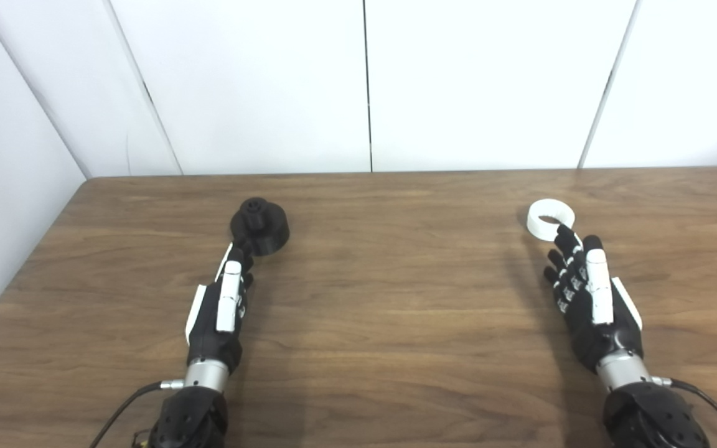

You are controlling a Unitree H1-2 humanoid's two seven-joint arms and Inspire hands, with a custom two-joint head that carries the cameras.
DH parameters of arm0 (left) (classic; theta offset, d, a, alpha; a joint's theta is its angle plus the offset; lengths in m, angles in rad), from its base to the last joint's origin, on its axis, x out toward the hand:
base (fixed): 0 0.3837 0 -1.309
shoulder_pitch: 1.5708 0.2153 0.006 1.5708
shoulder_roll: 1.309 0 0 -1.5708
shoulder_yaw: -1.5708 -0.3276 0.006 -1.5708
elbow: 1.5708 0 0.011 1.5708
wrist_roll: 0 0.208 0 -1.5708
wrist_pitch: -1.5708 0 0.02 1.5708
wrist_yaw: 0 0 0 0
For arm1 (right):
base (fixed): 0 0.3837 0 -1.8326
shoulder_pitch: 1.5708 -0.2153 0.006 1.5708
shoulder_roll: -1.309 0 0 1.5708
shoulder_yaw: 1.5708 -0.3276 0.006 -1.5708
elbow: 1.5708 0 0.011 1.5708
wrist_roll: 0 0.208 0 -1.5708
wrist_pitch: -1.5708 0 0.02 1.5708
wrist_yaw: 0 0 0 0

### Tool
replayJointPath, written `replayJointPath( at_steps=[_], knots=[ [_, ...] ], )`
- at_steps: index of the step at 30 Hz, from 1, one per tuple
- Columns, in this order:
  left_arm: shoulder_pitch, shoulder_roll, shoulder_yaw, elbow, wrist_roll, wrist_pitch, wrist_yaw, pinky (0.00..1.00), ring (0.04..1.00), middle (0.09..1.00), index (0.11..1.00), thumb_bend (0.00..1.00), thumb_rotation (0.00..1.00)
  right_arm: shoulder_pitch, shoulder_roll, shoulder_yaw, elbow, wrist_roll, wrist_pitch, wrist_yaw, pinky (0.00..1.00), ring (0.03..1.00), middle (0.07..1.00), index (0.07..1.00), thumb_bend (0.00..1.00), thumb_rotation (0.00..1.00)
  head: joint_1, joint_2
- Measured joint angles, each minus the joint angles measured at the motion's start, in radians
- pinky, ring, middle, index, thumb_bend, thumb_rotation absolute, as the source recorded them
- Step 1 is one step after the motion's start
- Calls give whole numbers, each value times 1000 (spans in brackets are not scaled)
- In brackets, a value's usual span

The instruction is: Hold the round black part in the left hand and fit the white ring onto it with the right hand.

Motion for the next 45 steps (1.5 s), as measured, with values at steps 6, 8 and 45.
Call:
replayJointPath(
  at_steps=[6, 8, 45],
  knots=[
    [0, 0, 2, 0, 0, 0, 0, 1000, 1000, 1000, 1000, 572, 1000, -8, 0, 0, 0, 0, 2, -2, 1000, 1000, 1000, 971, 509, 1000, 2, 0],
    [0, 0, 1, -2, 0, 3, 0, 1000, 1000, 1000, 1000, 574, 1000, -8, 0, 0, 0, 0, 5, -2, 1000, 1000, 1000, 970, 506, 1000, 3, -2],
    [-235, 385, -134, 109, 414, 150, -56, 955, 1000, 1000, 949, 961, 274, -19, 2, 7, 32, -4, -2, -4, 1000, 999, 999, 965, 535, 1000, 15, -25]
  ],
)
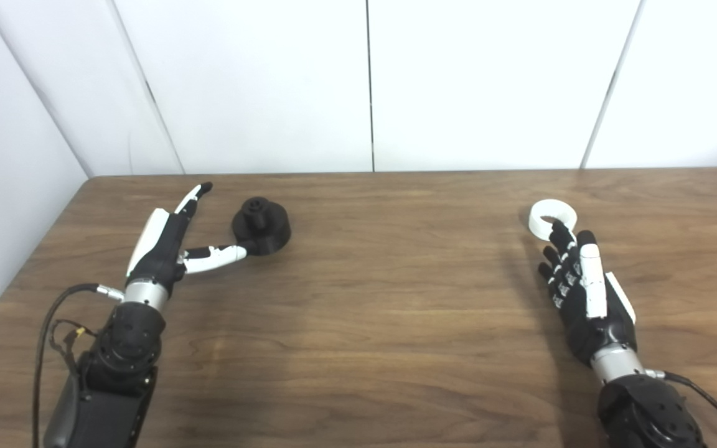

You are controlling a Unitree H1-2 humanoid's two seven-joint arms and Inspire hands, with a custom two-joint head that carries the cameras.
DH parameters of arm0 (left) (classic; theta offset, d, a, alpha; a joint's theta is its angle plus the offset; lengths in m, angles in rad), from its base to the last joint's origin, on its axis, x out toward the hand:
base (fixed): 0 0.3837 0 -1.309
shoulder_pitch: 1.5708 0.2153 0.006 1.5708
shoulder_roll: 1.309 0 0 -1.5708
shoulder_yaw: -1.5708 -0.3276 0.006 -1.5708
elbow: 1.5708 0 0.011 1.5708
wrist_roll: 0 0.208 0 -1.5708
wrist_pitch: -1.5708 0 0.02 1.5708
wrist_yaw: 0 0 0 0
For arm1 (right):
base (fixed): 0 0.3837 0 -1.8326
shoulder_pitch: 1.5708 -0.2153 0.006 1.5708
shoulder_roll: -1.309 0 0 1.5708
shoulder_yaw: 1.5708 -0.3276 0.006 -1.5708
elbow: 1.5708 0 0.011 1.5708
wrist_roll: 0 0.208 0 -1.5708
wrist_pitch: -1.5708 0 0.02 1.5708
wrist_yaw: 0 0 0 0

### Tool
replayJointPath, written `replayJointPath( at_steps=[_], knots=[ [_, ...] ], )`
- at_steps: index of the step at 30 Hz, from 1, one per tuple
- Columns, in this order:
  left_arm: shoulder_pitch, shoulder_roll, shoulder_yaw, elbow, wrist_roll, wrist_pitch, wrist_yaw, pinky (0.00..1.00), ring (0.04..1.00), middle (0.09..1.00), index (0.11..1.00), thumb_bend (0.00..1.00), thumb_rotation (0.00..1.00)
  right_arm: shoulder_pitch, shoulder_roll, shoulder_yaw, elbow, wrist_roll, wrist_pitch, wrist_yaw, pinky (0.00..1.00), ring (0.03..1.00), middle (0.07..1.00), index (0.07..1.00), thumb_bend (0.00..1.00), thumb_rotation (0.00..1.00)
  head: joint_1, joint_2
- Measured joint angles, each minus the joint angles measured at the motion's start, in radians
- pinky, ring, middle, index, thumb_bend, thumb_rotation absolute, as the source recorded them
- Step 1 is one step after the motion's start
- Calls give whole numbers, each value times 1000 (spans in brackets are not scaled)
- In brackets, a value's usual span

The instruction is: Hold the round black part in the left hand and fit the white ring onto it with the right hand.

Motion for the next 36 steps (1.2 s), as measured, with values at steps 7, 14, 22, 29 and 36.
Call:
replayJointPath(
  at_steps=[7, 14, 22, 29, 36],
  knots=[
    [-71, 68, -60, 98, 64, -8, -46, 956, 1000, 1000, 940, 999, 259, -1, -1, 1, 1, -15, 0, -1, 1000, 987, 990, 956, 546, 1000, -3, -5],
    [-157, 113, -122, 234, 118, -55, -87, 958, 1000, 997, 928, 1000, 296, -1, -4, 1, 0, -20, 0, -1, 1000, 980, 986, 956, 552, 1000, -8, -6],
    [-222, 122, -161, 301, 139, -73, -147, 925, 1000, 1000, 925, 1000, 303, -1, -7, 0, -1, -23, 1, -1, 1000, 978, 985, 960, 559, 1000, -3, -6],
    [-266, 131, -201, 349, 155, -65, -220, 917, 1000, 1000, 931, 1000, 337, 0, -8, 1, -2, -23, 1, -1, 1000, 976, 983, 961, 573, 1000, -6, -5],
    [-301, 144, -232, 387, 180, -60, -274, 956, 1000, 1000, 926, 1000, 354, 2, -9, 1, -4, -23, 1, -1, 1000, 977, 984, 964, 574, 1000, -6, -5]
  ],
)
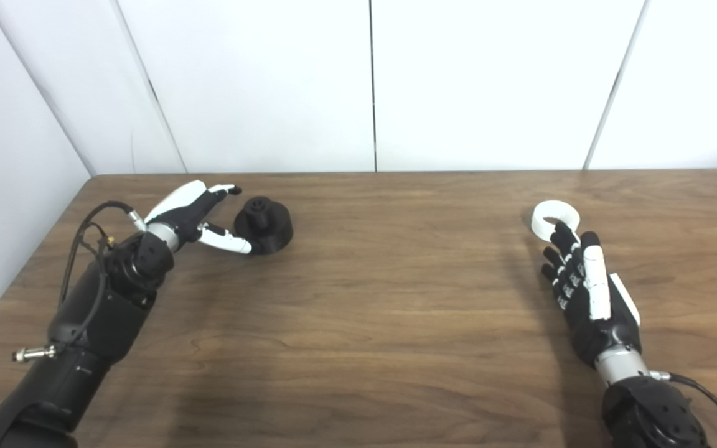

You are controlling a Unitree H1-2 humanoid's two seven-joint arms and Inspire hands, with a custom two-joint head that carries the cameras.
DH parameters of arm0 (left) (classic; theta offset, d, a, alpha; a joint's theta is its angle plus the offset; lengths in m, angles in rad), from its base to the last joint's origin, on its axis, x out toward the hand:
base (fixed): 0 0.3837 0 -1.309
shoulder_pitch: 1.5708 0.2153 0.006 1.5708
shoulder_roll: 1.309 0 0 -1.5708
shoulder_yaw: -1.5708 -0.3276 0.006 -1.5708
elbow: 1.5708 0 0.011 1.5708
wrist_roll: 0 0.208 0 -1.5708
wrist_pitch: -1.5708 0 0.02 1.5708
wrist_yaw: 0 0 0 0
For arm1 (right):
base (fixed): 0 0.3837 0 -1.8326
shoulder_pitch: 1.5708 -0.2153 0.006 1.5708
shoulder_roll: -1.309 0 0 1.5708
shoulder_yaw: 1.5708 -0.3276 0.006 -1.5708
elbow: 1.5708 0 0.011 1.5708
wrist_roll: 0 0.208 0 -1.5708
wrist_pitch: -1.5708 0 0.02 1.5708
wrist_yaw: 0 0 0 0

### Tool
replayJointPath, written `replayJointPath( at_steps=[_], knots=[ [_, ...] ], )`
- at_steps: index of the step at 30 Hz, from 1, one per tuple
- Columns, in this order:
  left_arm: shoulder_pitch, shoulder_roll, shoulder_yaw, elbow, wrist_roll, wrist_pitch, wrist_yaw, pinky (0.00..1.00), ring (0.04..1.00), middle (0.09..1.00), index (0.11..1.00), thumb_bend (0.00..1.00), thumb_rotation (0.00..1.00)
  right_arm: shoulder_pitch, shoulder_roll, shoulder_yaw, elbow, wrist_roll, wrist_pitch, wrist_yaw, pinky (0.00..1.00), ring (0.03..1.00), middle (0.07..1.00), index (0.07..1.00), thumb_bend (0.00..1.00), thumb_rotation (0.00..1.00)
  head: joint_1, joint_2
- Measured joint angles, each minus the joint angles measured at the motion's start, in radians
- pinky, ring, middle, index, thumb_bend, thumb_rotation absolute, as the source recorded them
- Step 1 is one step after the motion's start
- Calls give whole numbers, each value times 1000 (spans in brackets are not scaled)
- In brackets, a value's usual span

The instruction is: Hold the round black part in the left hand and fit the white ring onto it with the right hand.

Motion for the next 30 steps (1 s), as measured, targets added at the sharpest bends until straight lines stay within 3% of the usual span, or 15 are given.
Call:
replayJointPath(
  at_steps=[7, 20, 30],
  knots=[
    [-20, 3, -22, 33, 11, 5, -40, 956, 1000, 1000, 926, 1000, 353, 1, -3, 0, -5, 0, 1, 0, 1000, 976, 985, 967, 569, 1000, -2, 2],
    [-55, -2, -26, 64, 14, 23, -45, 934, 1000, 1000, 901, 1000, 267, 3, -11, 0, -8, -4, 3, 0, 1000, 974, 980, 961, 580, 1000, -6, 0],
    [-64, -31, -38, 94, 15, 19, -37, 914, 1000, 982, 877, 1000, 310, 5, -12, 1, -14, -4, 9, 0, 1000, 974, 977, 961, 587, 1000, -8, 2]
  ],
)
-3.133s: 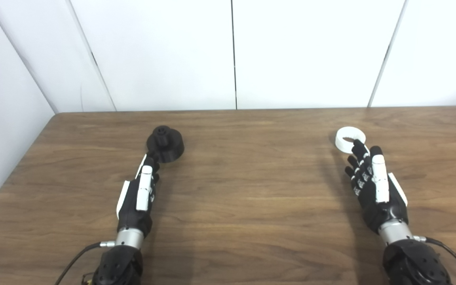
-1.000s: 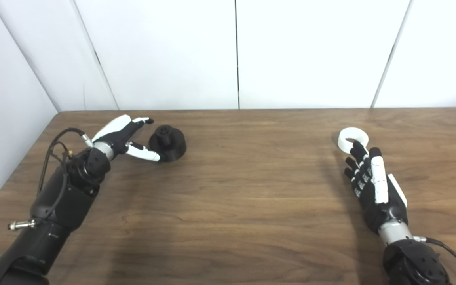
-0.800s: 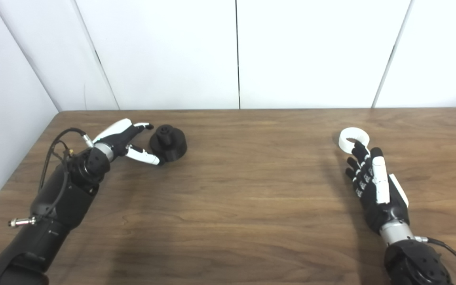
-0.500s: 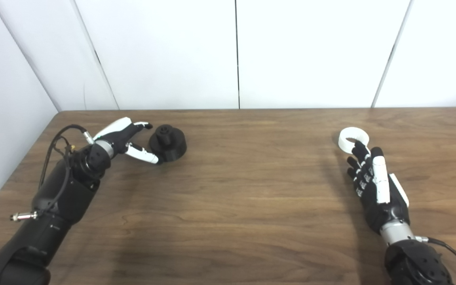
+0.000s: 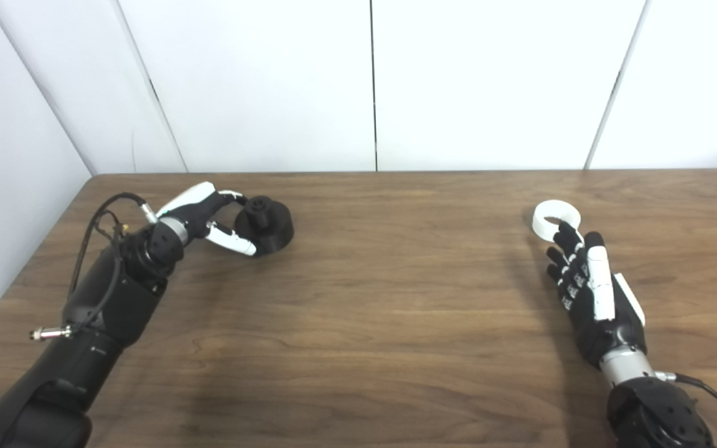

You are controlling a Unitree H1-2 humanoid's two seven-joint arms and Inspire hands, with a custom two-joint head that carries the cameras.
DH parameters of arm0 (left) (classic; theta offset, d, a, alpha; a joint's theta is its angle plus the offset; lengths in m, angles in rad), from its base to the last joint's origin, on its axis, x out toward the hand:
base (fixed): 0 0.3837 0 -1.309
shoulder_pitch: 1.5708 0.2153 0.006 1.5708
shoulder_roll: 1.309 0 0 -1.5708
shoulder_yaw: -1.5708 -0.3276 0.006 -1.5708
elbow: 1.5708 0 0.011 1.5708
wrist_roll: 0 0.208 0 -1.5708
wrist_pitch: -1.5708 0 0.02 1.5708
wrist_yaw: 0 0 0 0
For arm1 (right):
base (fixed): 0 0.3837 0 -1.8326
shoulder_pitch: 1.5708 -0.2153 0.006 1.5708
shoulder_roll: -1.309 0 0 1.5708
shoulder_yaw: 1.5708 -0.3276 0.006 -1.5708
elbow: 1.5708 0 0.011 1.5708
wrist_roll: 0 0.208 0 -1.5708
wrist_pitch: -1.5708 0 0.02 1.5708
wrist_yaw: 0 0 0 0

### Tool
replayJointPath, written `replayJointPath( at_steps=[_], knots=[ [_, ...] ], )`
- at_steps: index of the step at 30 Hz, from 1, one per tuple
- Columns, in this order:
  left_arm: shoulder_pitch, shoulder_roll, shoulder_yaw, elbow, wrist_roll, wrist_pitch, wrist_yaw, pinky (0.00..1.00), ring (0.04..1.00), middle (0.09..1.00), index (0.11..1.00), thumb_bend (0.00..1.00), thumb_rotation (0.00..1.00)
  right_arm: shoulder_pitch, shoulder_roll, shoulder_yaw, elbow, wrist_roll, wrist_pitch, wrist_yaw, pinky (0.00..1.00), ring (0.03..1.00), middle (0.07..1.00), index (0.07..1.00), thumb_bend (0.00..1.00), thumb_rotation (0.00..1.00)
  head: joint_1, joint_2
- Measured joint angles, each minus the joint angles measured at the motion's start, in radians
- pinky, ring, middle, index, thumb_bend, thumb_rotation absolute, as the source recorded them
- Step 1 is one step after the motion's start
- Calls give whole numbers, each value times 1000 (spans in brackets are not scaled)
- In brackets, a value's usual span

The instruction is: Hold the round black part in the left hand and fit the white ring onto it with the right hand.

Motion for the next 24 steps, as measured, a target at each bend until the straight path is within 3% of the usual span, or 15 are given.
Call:
replayJointPath(
  at_steps=[6, 15, 24],
  knots=[
    [-7, -2, -2, 0, 0, 0, 0, 928, 1000, 979, 891, 1000, 345, 0, 0, 0, 0, 2, 1, 0, 1000, 973, 976, 958, 585, 1000, -3, 2],
    [-19, -15, -7, 0, -9, -11, 1, 913, 1000, 980, 878, 1000, 320, 0, 0, -1, -5, 0, 8, 0, 1000, 966, 973, 956, 586, 1000, -8, 2],
    [-19, -29, -9, 0, -2, -34, 15, 904, 1000, 948, 764, 949, 239, 1, 0, -3, -18, 2, 18, 0, 1000, 970, 977, 959, 587, 1000, -8, 5]
  ],
)
